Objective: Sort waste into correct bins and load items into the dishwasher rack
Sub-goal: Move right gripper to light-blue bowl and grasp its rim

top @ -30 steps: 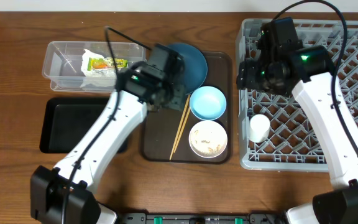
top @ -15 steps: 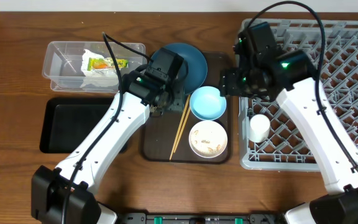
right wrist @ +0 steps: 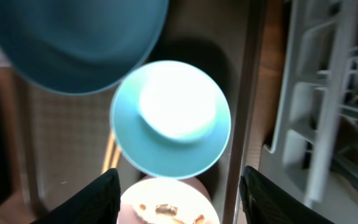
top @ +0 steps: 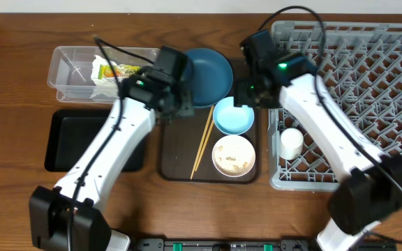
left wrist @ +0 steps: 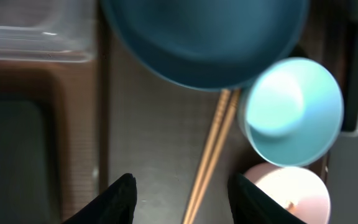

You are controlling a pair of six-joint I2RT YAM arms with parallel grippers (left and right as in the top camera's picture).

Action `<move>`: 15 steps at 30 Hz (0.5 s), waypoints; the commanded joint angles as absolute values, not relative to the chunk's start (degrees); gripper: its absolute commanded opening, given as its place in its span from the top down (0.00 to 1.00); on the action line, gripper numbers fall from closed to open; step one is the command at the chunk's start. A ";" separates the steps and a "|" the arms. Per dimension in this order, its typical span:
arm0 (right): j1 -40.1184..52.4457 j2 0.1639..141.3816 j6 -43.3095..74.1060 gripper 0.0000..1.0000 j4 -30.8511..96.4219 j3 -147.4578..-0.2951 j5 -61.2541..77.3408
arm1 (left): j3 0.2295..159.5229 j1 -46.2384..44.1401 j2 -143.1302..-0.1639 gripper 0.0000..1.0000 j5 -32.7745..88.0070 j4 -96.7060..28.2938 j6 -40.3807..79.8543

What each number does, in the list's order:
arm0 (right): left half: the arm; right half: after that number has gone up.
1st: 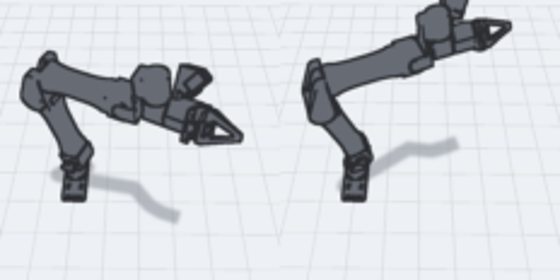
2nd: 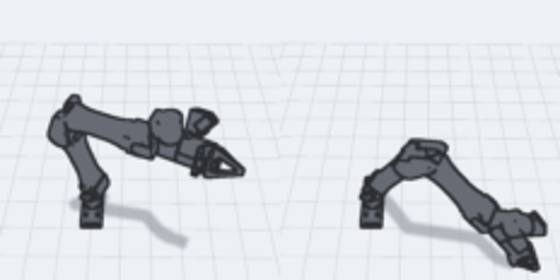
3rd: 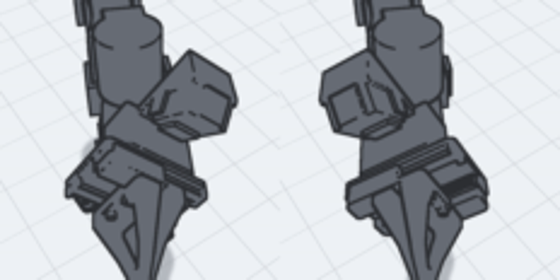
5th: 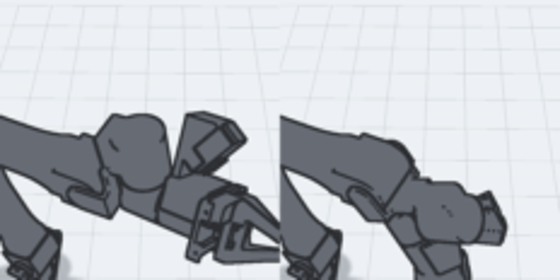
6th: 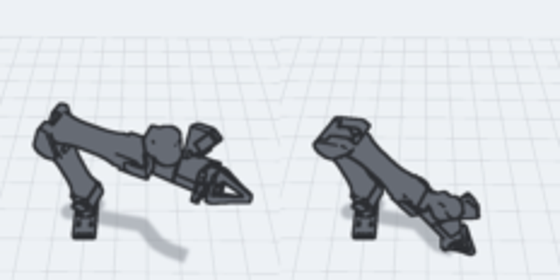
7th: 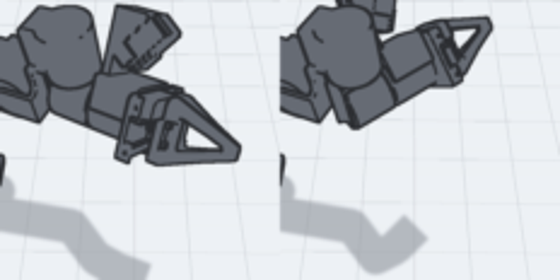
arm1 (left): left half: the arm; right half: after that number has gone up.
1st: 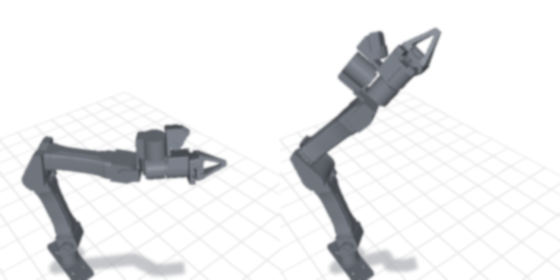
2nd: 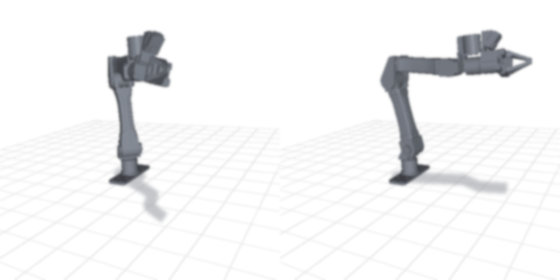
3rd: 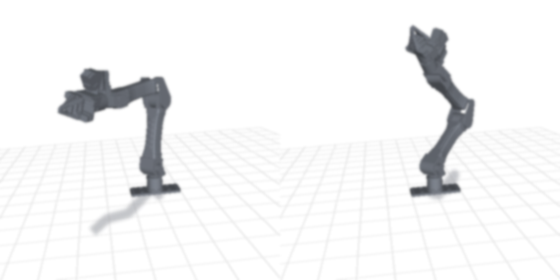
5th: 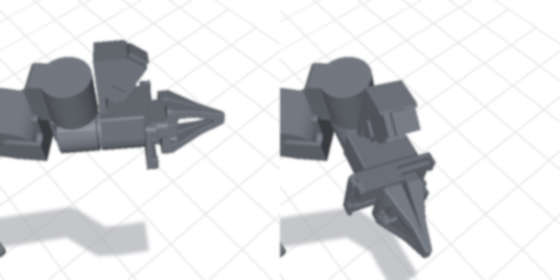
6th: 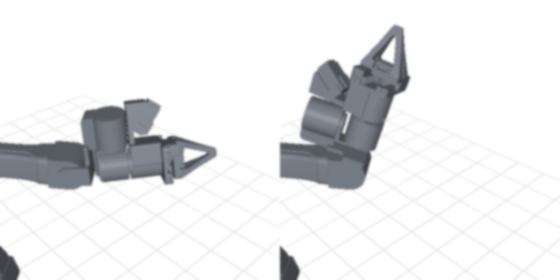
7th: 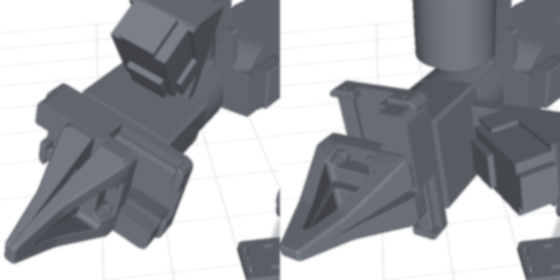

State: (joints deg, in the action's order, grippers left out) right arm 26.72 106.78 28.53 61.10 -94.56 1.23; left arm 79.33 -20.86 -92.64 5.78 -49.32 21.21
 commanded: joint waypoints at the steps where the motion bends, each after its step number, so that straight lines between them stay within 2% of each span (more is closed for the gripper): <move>1: 27.51 109.97 30.41 0.41 60.84 -95.00 -2.72 | 80.14 -17.69 -91.72 0.50 5.26 -49.93 21.71; 15: 27.31 120.03 29.89 0.50 58.74 -95.00 -7.70 | 80.12 -14.15 -91.72 0.48 3.75 -50.11 21.52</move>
State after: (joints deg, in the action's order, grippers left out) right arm 26.96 118.04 29.52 59.09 -94.54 -6.09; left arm 79.33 -14.35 -92.64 5.10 -49.82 21.21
